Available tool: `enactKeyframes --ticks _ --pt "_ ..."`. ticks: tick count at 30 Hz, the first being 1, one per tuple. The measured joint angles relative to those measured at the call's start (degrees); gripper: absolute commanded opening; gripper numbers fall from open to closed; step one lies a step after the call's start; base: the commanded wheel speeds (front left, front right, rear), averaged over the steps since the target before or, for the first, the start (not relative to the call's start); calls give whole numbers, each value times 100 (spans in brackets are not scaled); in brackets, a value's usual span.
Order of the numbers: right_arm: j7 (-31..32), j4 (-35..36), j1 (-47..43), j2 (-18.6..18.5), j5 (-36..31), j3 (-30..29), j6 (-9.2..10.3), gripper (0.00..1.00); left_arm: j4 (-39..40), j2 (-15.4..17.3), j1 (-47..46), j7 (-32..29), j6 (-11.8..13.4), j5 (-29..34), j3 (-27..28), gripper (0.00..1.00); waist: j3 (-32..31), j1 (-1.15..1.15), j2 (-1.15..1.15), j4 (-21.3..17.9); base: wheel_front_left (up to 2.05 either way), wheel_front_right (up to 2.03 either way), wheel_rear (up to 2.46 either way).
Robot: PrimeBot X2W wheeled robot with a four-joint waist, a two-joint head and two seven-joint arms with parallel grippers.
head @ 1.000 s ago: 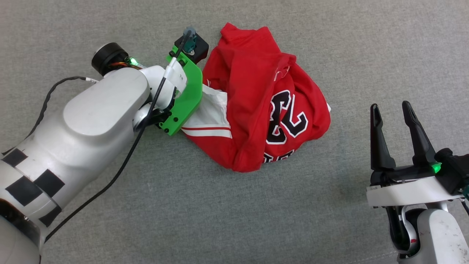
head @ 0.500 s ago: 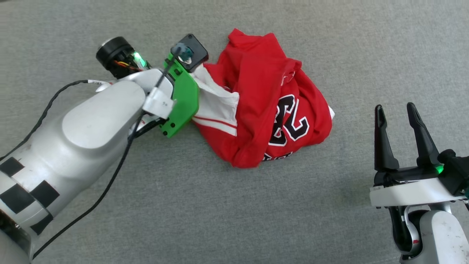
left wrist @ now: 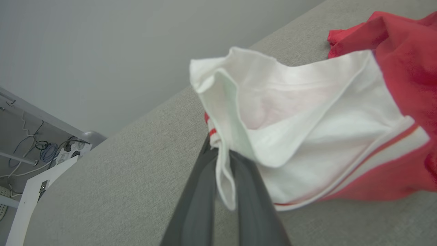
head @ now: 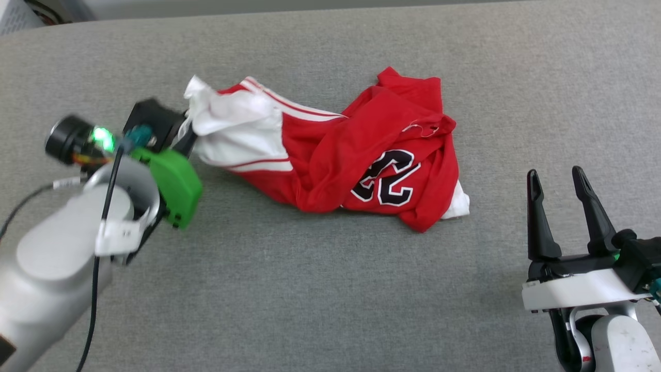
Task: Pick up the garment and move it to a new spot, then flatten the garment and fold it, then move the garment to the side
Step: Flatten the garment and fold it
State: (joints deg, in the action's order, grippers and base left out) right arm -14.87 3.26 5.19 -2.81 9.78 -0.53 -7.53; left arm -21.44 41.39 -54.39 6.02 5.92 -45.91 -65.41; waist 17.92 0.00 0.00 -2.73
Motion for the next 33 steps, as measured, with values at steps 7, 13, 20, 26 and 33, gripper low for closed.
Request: enactKeyframes --ticks 7,13,20,26,33 --pt "0 -4 -173 1 -40 -30 0 100 156 229 1458 697 677 -594 287 0 -196 0 0 199 0 0 0" --pt "0 -18 -229 2 -99 -27 0 100 -194 30 2471 835 769 -994 485 0 -297 0 0 312 0 0 0" --pt "0 -53 -333 1 -124 -54 0 100 -608 -448 2870 907 584 -924 1021 50 -454 -1 0 391 0 0 0" --pt "0 -23 -398 2 -162 -191 0 100 -1 -753 3308 900 870 244 2212 100 -644 0 0 477 0 0 0" --pt "0 204 -381 0 -445 -370 0 100 1193 -1206 4064 900 1235 1693 3333 100 -860 0 0 580 0 0 0"
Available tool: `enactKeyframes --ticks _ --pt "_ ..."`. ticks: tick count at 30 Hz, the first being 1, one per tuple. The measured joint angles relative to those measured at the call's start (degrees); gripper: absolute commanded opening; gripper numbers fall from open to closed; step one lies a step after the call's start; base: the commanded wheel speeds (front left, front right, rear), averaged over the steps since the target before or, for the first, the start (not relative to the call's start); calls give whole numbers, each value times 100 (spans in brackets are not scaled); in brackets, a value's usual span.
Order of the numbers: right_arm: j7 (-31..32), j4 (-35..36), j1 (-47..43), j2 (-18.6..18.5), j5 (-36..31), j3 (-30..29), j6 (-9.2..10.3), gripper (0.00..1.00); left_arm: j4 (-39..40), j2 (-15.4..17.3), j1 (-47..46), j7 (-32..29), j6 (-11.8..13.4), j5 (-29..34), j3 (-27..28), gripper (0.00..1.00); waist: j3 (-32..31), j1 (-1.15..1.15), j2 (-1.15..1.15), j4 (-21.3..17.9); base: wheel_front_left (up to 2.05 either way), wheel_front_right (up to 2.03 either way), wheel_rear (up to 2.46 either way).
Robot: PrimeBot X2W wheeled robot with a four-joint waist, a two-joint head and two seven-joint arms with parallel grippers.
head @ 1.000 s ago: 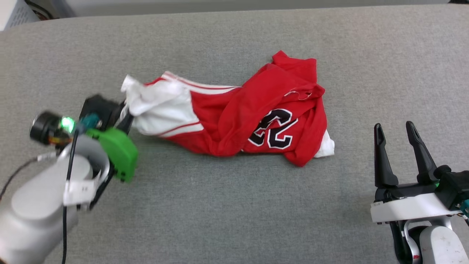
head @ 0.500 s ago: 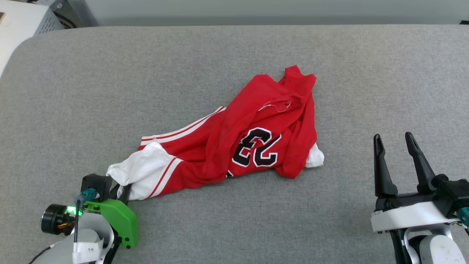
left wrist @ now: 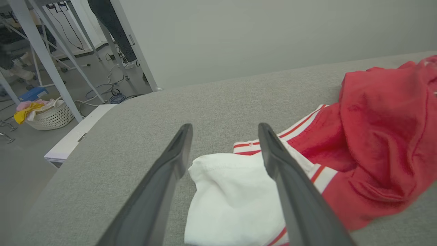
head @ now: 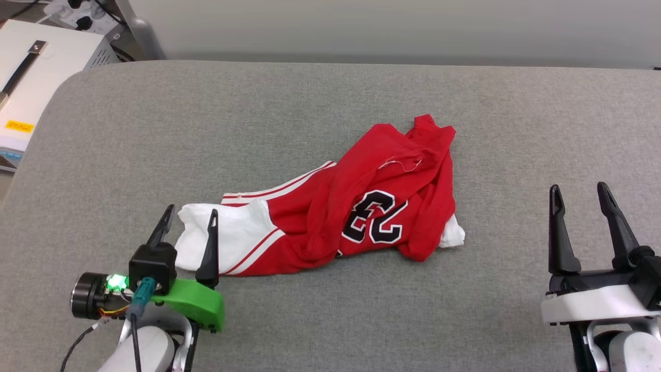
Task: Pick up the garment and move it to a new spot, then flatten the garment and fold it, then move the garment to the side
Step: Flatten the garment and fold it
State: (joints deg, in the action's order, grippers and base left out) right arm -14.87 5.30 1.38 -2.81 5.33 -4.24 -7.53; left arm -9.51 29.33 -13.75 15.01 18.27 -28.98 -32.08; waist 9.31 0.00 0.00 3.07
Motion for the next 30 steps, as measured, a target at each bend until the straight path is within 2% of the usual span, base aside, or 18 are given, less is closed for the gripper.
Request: enactKeyframes --ticks 7,12,17,20,23,30 --pt "0 333 689 -89 -372 -66 0 100 836 -611 476 0 221 969 711 100 -10 0 0 149 0 0 0" --pt "0 240 1582 -627 -291 140 0 100 1034 -1011 723 0 221 1438 1115 100 94 0 0 248 0 0 0" --pt "76 -720 2513 -1405 44 933 0 100 1069 -1334 814 0 75 1786 1345 100 231 0 0 357 0 0 0" --pt "724 -1290 3177 -1901 515 1707 0 100 1057 -1514 812 0 -56 1949 1455 100 341 0 0 428 0 0 0" --pt "1725 -1675 3889 -2388 1270 2635 0 100 1055 -1707 809 0 -186 2081 1549 100 472 0 0 515 0 0 0" --pt "4041 -1850 5029 -3187 3105 4765 0 100 1028 -2057 775 0 -416 2318 1712 100 805 0 0 700 0 0 0"
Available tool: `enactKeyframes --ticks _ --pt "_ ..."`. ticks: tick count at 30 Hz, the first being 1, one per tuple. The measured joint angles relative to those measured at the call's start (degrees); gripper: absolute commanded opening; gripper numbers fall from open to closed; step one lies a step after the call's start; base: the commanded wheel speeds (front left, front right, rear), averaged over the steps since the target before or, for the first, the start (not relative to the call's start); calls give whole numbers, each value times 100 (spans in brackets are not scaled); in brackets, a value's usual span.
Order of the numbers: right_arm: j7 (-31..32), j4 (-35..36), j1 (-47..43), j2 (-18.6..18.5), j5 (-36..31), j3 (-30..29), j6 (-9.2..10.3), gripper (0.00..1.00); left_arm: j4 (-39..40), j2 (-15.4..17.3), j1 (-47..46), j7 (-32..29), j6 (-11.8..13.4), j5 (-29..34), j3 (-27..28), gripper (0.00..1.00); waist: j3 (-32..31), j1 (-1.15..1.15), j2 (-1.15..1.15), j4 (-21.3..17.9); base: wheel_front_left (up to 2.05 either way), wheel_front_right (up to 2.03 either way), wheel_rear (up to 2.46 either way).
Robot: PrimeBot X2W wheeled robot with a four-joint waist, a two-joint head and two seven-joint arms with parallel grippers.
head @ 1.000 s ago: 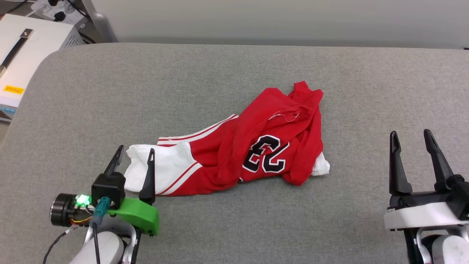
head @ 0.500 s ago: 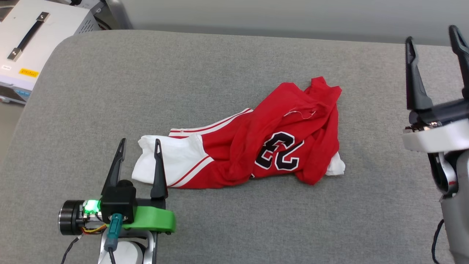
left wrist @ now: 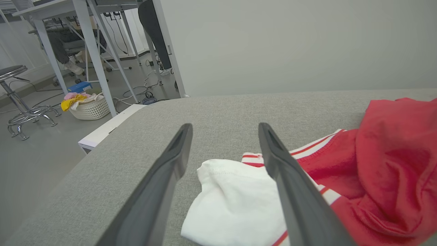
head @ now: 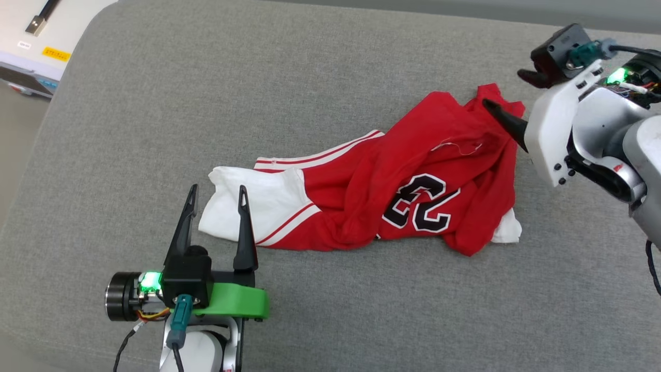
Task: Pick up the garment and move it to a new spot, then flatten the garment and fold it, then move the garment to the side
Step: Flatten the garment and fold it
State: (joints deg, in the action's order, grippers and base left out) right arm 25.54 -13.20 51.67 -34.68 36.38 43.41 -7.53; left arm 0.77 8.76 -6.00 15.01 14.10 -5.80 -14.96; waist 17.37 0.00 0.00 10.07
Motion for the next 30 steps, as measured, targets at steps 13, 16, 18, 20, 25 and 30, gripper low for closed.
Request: enactKeyframes --ticks 13,16,18,20,25,30 --pt "1693 -1000 1215 -230 1002 1904 0 100 -14 -394 -334 0 -265 193 59 100 697 0 0 344 0 0 0" --pt "1735 -1217 1295 -285 1117 2154 7 100 -27 -443 -403 0 -286 218 60 100 837 0 0 416 0 0 0" --pt "1739 -1260 1366 -309 1204 2273 7 100 -34 -478 -435 0 -287 224 65 100 906 0 0 462 0 0 0" --pt "1704 -1283 1432 -322 1305 2327 5 100 -36 -489 -442 0 -303 232 82 100 958 0 0 501 0 0 0" --pt "1282 -1332 1505 -304 1441 2480 3 0 -80 -500 -442 0 -333 298 189 100 949 0 0 470 0 0 0" --pt "-69 -1474 1551 -107 1535 2469 0 0 -174 -510 -430 0 -397 376 258 100 688 1 0 361 0 0 0"
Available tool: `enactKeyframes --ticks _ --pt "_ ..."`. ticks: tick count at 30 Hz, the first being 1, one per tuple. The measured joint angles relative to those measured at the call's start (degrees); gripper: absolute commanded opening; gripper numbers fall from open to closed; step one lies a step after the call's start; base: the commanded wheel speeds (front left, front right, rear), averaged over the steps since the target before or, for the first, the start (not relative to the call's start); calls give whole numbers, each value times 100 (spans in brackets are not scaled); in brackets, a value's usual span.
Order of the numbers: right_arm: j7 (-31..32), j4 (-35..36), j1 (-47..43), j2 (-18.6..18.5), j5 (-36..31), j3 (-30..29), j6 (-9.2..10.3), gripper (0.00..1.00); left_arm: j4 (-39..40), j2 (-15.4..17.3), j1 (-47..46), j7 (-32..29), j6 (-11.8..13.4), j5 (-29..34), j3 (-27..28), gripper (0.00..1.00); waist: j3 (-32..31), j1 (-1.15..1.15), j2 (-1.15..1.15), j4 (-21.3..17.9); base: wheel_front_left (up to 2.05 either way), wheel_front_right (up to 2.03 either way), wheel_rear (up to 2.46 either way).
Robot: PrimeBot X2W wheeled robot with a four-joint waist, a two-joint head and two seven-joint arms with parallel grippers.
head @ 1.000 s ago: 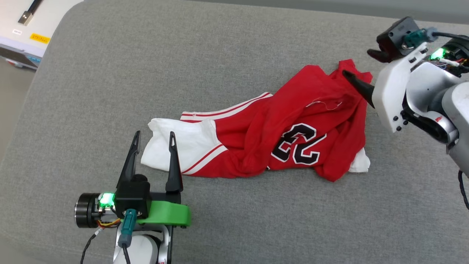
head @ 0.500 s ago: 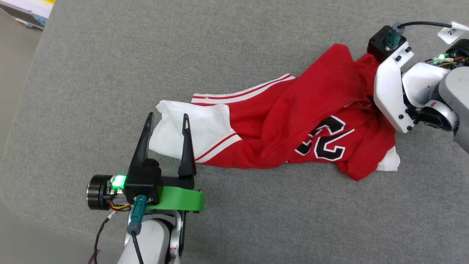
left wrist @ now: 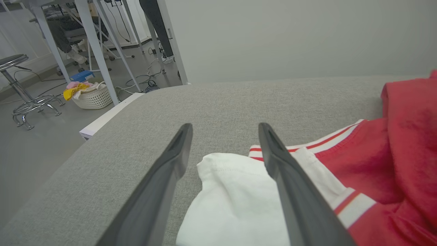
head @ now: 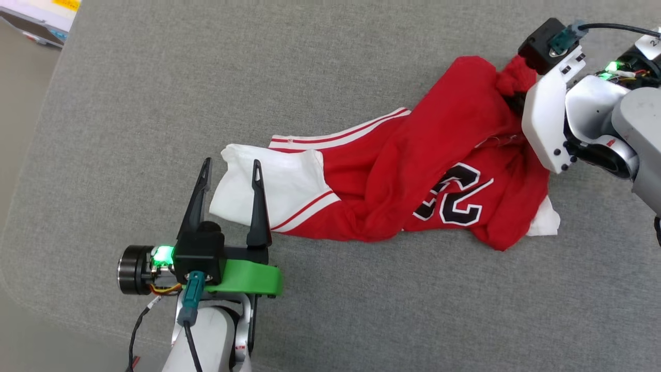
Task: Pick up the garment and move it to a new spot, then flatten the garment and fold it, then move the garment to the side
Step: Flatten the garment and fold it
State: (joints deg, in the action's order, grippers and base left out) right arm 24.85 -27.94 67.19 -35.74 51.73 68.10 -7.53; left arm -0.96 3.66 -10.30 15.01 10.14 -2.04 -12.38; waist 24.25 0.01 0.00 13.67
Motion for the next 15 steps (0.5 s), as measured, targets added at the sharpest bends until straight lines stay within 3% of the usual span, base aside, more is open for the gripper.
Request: enactKeyframes --ticks 5,10,15 --pt "-773 456 77 -141 111 -58 0 0 -75 5 164 0 -30 11 68 100 -310 0 0 -61 0 0 0" --pt "-1329 1247 -26 -595 305 -174 0 0 -134 14 421 0 -35 14 134 100 -687 0 0 -143 0 0 0" --pt "-1610 2250 -808 -1121 372 -402 0 0 -172 46 704 0 -38 14 199 100 -1056 -1 0 -268 0 0 0"
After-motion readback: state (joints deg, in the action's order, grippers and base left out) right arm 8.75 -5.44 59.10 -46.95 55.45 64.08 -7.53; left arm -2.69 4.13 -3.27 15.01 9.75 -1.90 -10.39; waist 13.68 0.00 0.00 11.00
